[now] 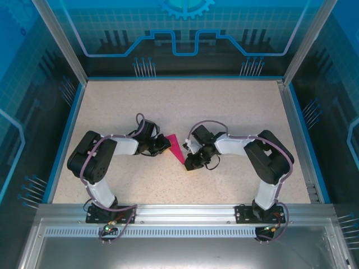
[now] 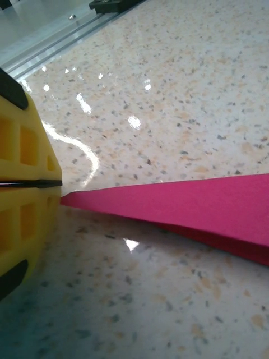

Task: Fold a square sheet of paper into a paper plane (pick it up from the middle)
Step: Fold the wing for the fifth time at the center of the table.

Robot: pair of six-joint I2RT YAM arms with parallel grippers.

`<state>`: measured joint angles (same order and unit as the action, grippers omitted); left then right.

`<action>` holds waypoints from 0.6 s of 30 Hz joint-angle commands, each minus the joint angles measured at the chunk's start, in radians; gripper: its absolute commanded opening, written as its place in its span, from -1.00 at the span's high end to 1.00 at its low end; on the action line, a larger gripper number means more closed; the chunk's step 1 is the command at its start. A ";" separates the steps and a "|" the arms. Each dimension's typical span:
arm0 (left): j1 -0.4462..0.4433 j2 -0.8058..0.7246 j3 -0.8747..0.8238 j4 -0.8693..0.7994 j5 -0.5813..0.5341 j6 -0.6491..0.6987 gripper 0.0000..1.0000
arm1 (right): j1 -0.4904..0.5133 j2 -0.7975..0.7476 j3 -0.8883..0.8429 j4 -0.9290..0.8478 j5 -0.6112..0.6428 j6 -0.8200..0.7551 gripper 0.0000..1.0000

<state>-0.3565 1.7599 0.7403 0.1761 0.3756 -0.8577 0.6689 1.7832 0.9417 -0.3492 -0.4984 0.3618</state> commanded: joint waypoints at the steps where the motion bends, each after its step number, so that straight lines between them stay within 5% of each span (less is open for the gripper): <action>1: -0.001 0.035 -0.002 -0.093 -0.070 0.017 0.69 | 0.002 -0.088 0.033 0.013 0.021 0.014 0.79; 10: -0.001 0.036 -0.002 -0.084 -0.057 0.017 0.69 | 0.027 0.127 0.241 0.011 0.050 0.001 0.79; 18: -0.001 0.033 0.006 -0.082 -0.043 0.024 0.69 | 0.026 0.201 0.244 0.002 0.090 0.006 0.81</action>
<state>-0.3565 1.7599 0.7422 0.1741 0.3759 -0.8574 0.6819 1.9713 1.1854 -0.3248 -0.4259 0.3653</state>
